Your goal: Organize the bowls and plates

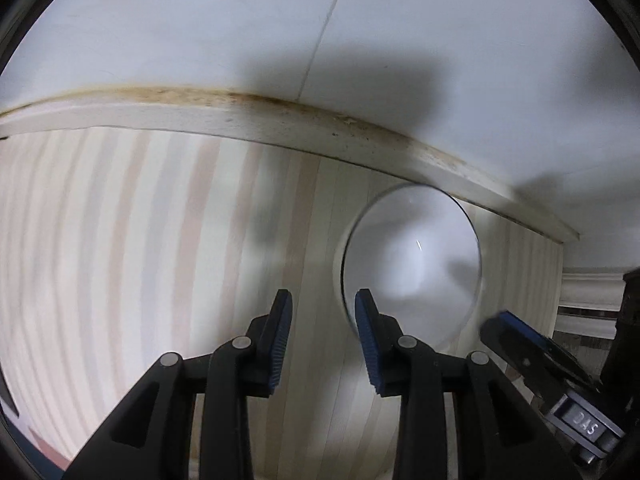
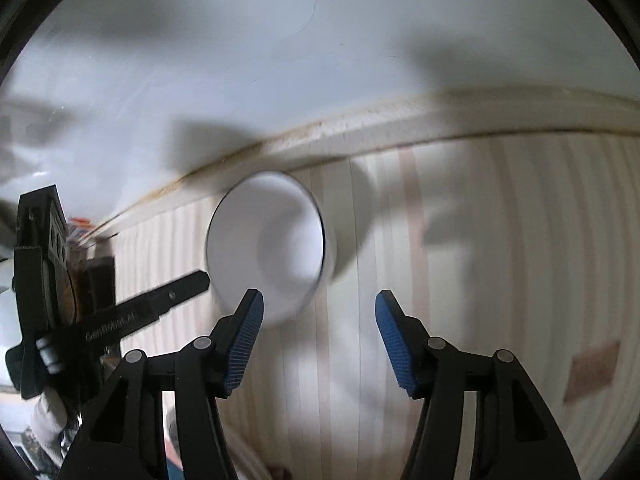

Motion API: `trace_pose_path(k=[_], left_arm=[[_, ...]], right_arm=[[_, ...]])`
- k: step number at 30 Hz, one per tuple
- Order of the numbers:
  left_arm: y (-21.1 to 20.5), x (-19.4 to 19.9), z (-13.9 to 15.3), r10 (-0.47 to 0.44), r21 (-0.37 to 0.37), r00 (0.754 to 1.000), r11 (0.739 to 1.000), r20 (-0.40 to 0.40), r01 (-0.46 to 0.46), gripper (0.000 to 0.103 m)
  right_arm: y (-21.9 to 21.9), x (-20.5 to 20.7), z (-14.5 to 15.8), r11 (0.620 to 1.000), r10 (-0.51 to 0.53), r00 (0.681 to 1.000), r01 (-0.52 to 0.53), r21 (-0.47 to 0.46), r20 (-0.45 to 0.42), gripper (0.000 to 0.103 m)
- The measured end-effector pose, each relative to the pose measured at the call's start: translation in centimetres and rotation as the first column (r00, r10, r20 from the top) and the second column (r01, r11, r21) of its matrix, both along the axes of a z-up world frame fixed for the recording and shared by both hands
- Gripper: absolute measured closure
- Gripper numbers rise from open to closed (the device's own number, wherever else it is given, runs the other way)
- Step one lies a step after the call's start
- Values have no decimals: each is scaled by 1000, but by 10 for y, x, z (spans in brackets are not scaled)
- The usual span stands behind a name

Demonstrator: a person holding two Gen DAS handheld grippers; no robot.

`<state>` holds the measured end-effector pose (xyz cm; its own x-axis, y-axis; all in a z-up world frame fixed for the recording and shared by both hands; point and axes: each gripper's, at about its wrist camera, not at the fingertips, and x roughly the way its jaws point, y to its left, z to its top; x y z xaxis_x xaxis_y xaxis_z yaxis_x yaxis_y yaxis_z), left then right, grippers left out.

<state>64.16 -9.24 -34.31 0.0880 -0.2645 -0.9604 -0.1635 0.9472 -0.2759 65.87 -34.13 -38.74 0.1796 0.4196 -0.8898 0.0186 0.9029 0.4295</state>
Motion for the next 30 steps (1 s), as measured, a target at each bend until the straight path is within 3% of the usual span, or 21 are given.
trace_pose_path(k=[2, 5, 7, 13, 19, 27, 30], left_arm=[[-5, 10, -13, -16, -28, 1000, 999, -14, 16, 73], [-14, 16, -24, -44, -50, 999, 998, -9, 43, 74], [-20, 15, -25, -57, -47, 998, 997, -2, 57, 78], [-29, 6, -16, -91, -20, 996, 996, 18, 92, 78], [-31, -13, 19, -114, -25, 992, 993, 55, 116, 78], [-50, -61, 79, -216, 28, 969, 976, 116, 215, 78], [-50, -85, 94, -238, 17, 963, 971, 125, 237, 78]], right_arm=[[8, 11, -14, 1000, -3, 1000, 3, -1, -23, 59], [15, 23, -33, 1000, 4, 998, -5, -13, -67, 89], [17, 25, -37, 1000, 6, 998, -7, -24, -61, 90], [17, 22, -30, 998, 22, 999, -24, -64, -38, 90], [13, 0, 1, 998, 29, 1000, -29, -55, -8, 90], [6, -66, 57, 998, 29, 999, -27, -63, 38, 90], [-5, -102, 75, 998, 6, 998, -2, -67, 68, 90]])
